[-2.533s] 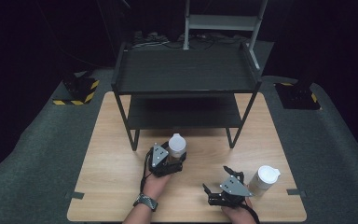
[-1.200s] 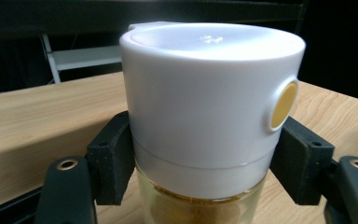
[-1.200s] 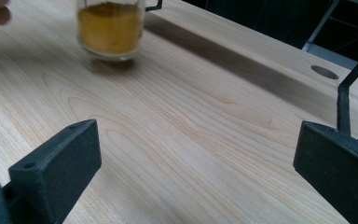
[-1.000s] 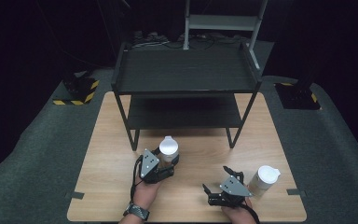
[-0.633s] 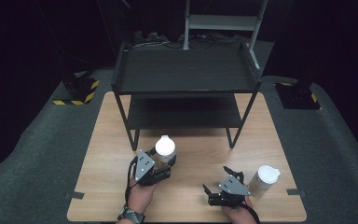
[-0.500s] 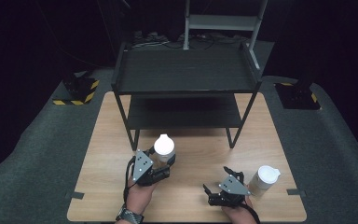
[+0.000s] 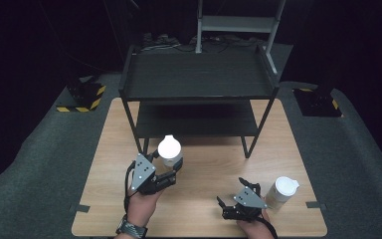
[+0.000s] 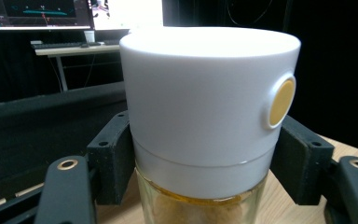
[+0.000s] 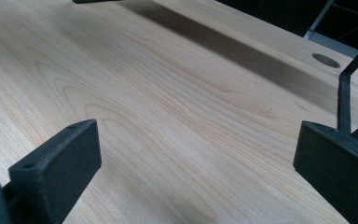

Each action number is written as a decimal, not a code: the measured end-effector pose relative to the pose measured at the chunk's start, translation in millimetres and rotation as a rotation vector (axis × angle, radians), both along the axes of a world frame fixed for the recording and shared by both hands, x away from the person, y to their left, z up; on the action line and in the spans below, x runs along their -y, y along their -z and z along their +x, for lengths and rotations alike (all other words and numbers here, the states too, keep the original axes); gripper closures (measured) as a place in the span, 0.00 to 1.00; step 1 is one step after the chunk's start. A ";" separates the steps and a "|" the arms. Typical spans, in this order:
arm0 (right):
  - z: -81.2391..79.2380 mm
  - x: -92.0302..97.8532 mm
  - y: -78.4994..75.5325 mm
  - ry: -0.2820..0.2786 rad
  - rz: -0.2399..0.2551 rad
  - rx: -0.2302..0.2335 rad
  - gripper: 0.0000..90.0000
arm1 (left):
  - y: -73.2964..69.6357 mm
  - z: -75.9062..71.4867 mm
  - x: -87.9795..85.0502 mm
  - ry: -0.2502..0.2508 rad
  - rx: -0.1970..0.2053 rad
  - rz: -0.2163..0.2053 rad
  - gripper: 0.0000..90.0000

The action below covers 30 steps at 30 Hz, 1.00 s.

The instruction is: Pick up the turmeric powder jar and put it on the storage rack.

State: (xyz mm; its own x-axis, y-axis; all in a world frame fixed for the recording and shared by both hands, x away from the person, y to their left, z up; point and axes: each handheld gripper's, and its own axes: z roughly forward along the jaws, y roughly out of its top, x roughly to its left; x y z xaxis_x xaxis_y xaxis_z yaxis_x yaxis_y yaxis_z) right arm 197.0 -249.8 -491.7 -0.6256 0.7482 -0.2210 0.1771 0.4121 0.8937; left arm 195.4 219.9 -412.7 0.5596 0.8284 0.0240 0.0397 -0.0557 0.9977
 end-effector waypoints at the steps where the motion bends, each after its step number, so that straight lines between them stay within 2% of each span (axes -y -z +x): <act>1: -0.1 0.0 0.1 0.000 0.000 0.001 0.00 | -1.9 -0.2 -0.7 -0.001 0.003 0.004 0.34; 11: -0.4 0.2 0.4 0.000 0.001 0.003 0.00 | -22.0 -2.7 -6.5 -0.011 0.044 -0.005 0.34; 30: -0.1 0.7 0.4 0.000 0.005 0.000 0.00 | -63.4 1.3 -16.6 -0.017 0.093 -0.026 0.34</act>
State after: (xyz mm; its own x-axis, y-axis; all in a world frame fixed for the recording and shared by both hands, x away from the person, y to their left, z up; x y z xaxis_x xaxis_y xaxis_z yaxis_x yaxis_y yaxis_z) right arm 196.9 -250.5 -492.0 -0.6254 0.7493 -0.2176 0.1769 0.4078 0.8958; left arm 196.7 236.5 -349.2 0.5418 0.8388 0.0539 -0.0529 -0.0300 0.9982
